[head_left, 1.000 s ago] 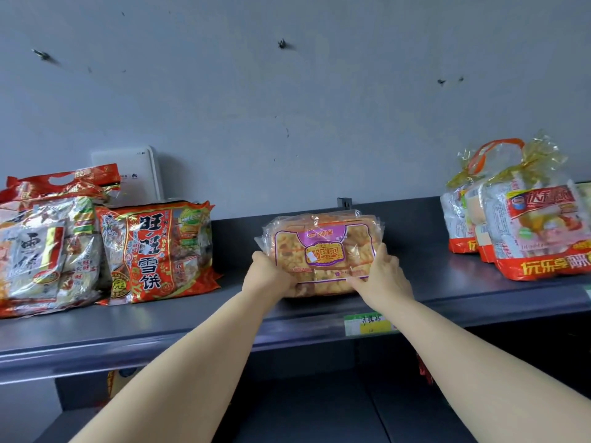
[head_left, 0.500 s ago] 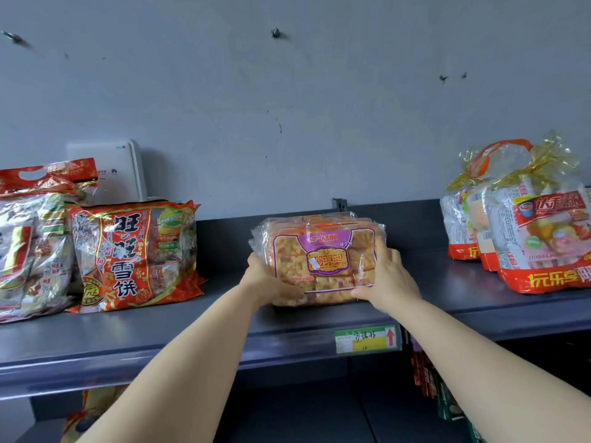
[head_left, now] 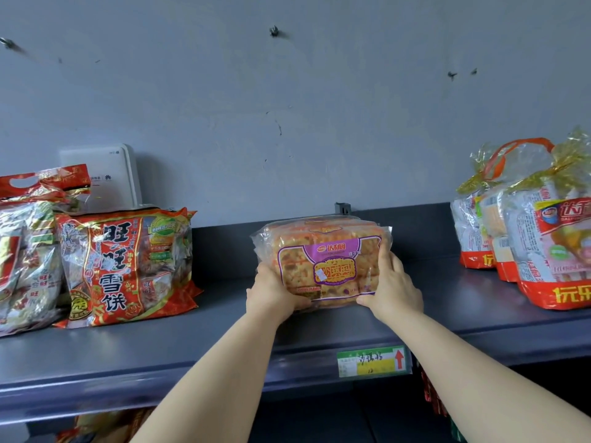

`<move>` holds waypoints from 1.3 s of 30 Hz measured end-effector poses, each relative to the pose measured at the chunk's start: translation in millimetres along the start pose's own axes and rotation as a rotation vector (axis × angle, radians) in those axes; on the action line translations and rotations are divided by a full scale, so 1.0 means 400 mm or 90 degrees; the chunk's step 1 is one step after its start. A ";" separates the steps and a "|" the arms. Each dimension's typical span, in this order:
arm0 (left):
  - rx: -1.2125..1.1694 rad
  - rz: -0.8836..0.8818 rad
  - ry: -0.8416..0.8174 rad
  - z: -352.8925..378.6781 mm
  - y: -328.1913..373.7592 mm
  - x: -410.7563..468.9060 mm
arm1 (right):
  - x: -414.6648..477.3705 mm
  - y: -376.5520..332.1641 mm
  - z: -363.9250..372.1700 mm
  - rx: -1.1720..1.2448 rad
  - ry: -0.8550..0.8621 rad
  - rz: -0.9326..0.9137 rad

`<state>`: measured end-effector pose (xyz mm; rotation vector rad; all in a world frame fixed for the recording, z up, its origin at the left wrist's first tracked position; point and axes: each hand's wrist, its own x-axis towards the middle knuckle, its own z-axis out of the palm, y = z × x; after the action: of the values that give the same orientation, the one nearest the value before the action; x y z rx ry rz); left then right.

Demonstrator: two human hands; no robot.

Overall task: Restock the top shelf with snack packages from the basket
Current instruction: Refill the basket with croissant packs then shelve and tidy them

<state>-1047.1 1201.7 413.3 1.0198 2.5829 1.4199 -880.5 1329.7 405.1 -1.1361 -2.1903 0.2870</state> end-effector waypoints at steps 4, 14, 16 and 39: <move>0.006 -0.008 -0.011 -0.003 0.002 -0.006 | -0.006 0.006 -0.002 0.021 0.015 0.018; -0.027 -0.026 0.067 -0.001 0.001 -0.009 | 0.008 0.004 -0.001 0.140 0.041 0.026; -0.009 -0.033 0.053 0.003 0.013 -0.010 | 0.010 0.006 -0.012 0.158 0.029 0.031; 0.054 0.042 0.173 -0.034 0.057 -0.117 | -0.065 -0.024 -0.050 -0.003 0.108 -0.106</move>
<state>-1002.4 1174.1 425.5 0.9943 2.8443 1.5782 -863.1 1301.4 413.4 -0.9386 -2.1194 0.1087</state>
